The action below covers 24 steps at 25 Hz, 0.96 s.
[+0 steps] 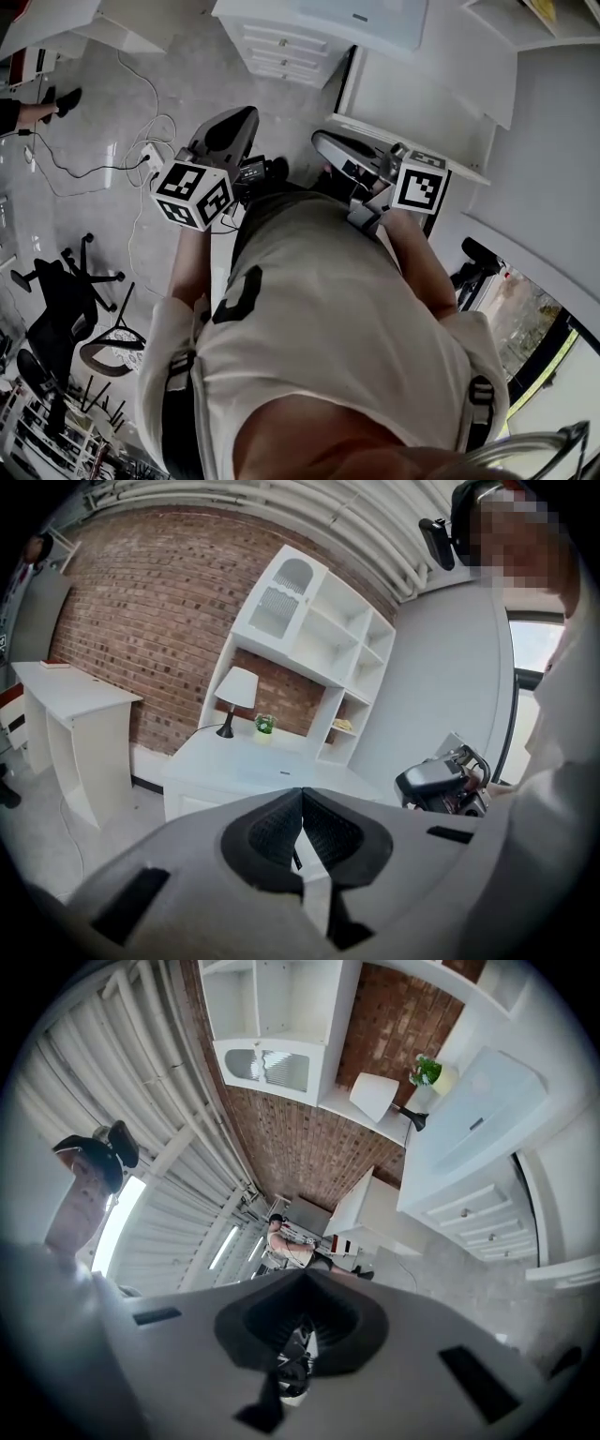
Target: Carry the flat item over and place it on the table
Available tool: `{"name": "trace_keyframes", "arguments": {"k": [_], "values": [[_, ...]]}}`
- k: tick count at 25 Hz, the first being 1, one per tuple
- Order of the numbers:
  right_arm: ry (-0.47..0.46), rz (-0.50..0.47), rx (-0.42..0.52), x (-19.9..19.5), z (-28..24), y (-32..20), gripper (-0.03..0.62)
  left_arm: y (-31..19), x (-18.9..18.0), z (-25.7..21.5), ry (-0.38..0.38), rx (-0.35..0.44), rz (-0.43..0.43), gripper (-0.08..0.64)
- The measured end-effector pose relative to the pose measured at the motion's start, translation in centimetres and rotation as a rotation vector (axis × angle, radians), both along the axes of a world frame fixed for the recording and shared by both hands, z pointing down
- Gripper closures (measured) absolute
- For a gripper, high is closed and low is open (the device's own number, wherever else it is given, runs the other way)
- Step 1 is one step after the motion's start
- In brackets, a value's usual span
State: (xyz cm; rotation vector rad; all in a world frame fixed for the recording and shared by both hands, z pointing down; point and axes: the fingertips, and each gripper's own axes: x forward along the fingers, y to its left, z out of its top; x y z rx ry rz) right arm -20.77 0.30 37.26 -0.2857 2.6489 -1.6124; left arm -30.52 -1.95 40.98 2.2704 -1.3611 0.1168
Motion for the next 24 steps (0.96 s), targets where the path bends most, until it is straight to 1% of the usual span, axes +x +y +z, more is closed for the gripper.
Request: {"name": "trace_keyframes", "arguments": {"k": [2, 4, 8, 12, 18, 24], "values": [[0.028, 0.02, 0.011, -0.7, 0.2, -0.1, 0.581, 0.0, -0.4, 0.4, 0.014, -0.009, 0.024, 0.54], [0.044, 0.046, 0.016, -1.1, 0.4, -0.3, 0.583, -0.3, -0.6, 0.7, 0.013, -0.014, 0.052, 0.54], [0.047, 0.089, 0.012, -1.1, 0.6, -0.4, 0.583, -1.0, 0.1, 0.6, 0.005, -0.006, 0.106, 0.54], [0.037, 0.101, 0.016, 0.7, 0.5, -0.8, 0.583, -1.7, 2.2, 0.7, -0.01, -0.013, 0.127, 0.54], [0.018, 0.147, 0.04, 2.7, -0.1, -2.0, 0.583, -3.0, 3.8, -0.1, -0.03, -0.004, 0.146, 0.54], [0.001, 0.156, 0.048, 6.3, -0.4, -3.0, 0.581, -3.7, 7.9, -0.5, -0.03, -0.012, 0.146, 0.54]]}}
